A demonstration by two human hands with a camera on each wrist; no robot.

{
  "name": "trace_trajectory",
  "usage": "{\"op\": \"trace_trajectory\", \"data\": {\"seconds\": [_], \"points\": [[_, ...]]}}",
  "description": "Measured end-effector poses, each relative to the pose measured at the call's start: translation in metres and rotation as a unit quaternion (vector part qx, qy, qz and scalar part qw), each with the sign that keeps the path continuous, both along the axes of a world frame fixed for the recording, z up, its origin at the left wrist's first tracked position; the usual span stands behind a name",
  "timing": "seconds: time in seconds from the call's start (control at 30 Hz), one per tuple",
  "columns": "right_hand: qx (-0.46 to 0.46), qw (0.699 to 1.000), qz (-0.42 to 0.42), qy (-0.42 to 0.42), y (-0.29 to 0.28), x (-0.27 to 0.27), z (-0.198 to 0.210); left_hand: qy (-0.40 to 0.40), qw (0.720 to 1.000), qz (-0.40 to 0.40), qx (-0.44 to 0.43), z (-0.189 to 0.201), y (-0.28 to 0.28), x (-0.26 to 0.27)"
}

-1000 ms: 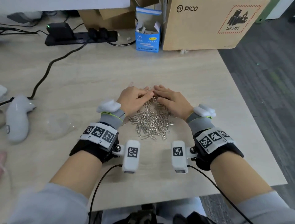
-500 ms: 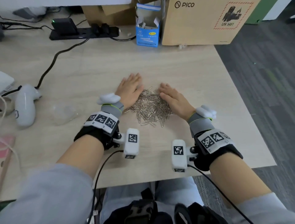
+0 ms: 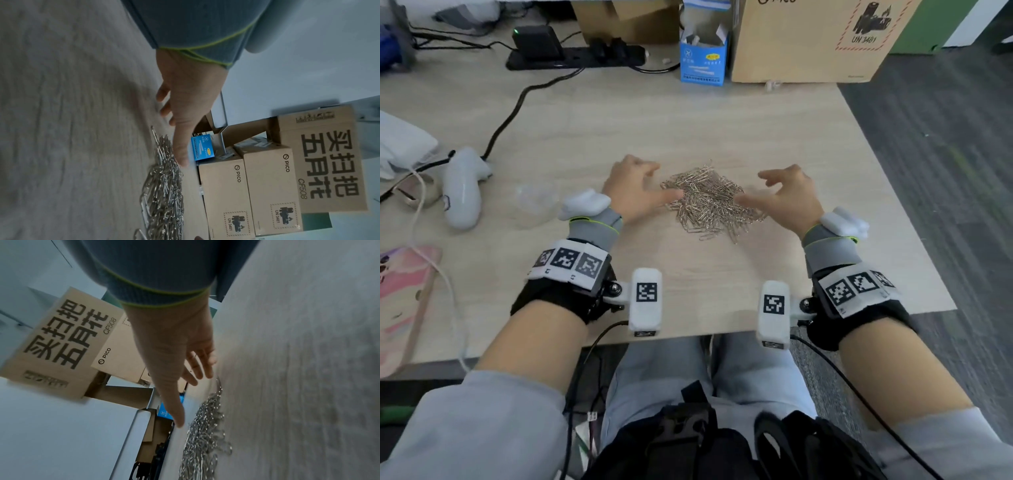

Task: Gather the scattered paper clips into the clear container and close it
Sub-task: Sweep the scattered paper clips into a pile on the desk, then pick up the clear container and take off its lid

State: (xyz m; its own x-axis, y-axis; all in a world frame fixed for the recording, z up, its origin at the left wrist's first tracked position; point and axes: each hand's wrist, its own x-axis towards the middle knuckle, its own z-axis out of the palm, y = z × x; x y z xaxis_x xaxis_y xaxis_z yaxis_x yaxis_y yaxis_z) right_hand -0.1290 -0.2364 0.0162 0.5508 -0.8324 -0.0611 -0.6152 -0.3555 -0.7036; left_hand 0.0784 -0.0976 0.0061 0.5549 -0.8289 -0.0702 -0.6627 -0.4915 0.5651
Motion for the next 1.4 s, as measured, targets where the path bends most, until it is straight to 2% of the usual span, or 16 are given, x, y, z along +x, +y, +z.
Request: {"op": "trace_trajectory", "data": {"seconds": [0.07, 0.13, 0.3, 0.5, 0.6, 0.67, 0.73, 0.8, 0.9, 1.03, 1.23, 1.4], "points": [[0.004, 0.997, 0.030, 0.072, 0.003, -0.005, 0.001, 0.015, 1.000, -0.009, 0.025, 0.003, 0.006, -0.004], [-0.004, 0.993, 0.059, 0.103, 0.008, -0.005, -0.001, 0.022, 1.000, -0.013, 0.015, 0.004, 0.007, -0.013], [-0.023, 0.993, 0.058, 0.099, 0.023, 0.009, -0.006, 0.037, 0.998, 0.015, -0.041, -0.001, -0.001, -0.036], [-0.033, 0.996, 0.041, 0.068, 0.022, 0.016, -0.004, 0.107, 0.986, 0.044, -0.120, 0.001, 0.003, -0.038], [-0.050, 0.998, 0.030, 0.025, 0.031, 0.028, 0.003, 0.020, 0.984, 0.086, -0.157, 0.011, 0.022, -0.018], [-0.056, 0.998, 0.039, 0.003, 0.041, 0.040, 0.005, -0.071, 0.979, 0.135, -0.136, 0.017, 0.035, -0.004], [-0.065, 0.997, 0.051, -0.010, 0.050, 0.050, 0.006, -0.124, 0.967, 0.195, -0.109, 0.021, 0.046, 0.005], [-0.065, 0.995, 0.066, -0.022, 0.061, 0.061, 0.008, -0.146, 0.955, 0.243, -0.083, 0.022, 0.062, 0.013], [-0.058, 0.994, 0.085, -0.022, 0.072, 0.071, 0.007, -0.124, 0.954, 0.274, 0.001, 0.014, 0.082, 0.022], [-0.032, 0.994, 0.105, -0.027, 0.080, 0.080, 0.002, -0.062, 0.965, 0.247, 0.057, 0.002, 0.096, 0.028], [-0.019, 0.989, 0.133, -0.055, 0.084, 0.082, -0.001, -0.038, 0.986, 0.164, -0.022, -0.003, 0.094, 0.024], [-0.024, 0.988, 0.139, -0.056, 0.080, 0.080, 0.002, 0.064, 0.985, 0.124, -0.099, 0.001, 0.079, 0.004]]}}
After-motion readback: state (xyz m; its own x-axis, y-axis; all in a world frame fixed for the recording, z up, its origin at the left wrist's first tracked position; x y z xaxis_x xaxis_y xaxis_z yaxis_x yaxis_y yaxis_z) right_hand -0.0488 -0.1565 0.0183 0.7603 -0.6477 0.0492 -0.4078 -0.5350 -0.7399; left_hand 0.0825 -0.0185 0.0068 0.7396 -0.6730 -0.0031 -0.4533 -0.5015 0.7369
